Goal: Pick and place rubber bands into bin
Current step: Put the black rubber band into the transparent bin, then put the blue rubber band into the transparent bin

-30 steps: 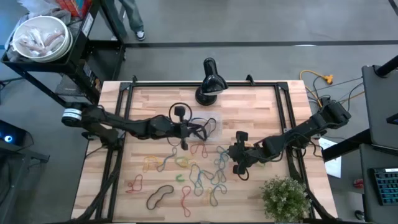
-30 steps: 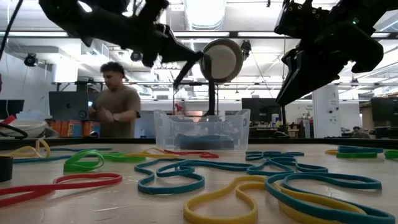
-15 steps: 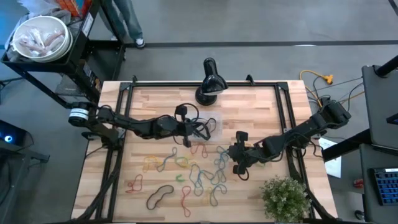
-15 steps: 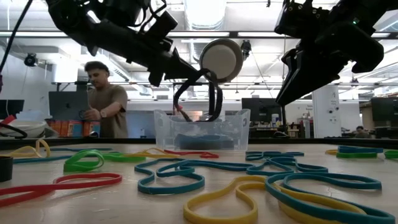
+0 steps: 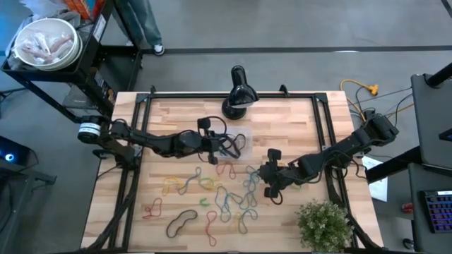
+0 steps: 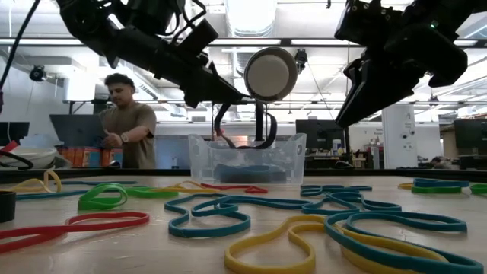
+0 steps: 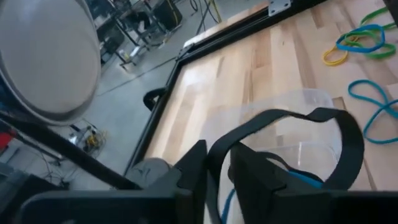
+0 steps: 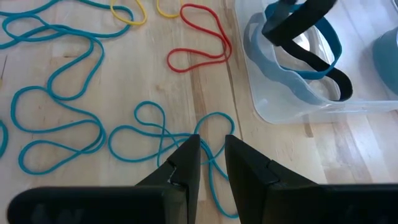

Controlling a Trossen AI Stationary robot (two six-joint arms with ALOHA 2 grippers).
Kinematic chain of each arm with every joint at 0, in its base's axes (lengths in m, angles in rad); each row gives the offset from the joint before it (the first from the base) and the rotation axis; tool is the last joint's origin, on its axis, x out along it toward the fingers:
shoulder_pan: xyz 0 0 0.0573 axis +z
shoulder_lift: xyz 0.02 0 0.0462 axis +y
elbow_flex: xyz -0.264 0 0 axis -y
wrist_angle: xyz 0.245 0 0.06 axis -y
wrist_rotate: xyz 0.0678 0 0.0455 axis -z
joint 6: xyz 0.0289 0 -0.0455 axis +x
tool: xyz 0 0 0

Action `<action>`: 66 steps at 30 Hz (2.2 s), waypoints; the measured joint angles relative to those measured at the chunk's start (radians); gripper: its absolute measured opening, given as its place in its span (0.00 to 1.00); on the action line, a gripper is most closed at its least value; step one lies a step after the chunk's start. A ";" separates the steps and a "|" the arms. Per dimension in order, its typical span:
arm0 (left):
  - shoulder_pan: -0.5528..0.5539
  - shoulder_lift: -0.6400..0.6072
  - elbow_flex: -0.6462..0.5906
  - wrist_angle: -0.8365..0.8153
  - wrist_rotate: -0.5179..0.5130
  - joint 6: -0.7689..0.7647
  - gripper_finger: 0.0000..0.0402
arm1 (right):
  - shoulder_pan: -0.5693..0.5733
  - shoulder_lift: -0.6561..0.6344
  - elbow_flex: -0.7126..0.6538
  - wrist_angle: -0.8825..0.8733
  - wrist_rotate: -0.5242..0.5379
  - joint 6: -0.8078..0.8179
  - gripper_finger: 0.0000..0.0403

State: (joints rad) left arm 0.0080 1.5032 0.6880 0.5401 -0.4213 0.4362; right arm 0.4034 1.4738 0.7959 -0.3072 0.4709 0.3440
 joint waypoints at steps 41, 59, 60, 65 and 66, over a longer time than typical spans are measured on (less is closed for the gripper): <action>0.060 -0.031 0.262 -0.634 0.018 -0.429 0.31 | 0.000 0.000 0.000 0.033 -0.008 0.049 0.17; -0.010 -0.192 0.215 -0.831 0.116 -0.404 0.31 | -0.004 -0.045 0.068 -0.443 -0.155 0.139 0.17; -0.012 -0.206 0.205 -0.830 0.116 -0.404 0.31 | -0.005 -0.053 0.068 -0.464 -0.173 0.128 0.17; -0.015 -0.252 0.146 -0.828 0.116 -0.432 0.31 | -0.010 -0.086 0.066 -0.563 -0.186 0.102 0.17; -0.015 -0.263 0.135 -0.824 0.116 -0.438 0.31 | -0.014 -0.087 0.064 -0.569 -0.185 0.092 0.17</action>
State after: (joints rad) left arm -0.0071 1.2402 0.8230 -0.2842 -0.3058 -0.0016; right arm 0.3898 1.3868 0.8601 -0.8767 0.2859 0.4358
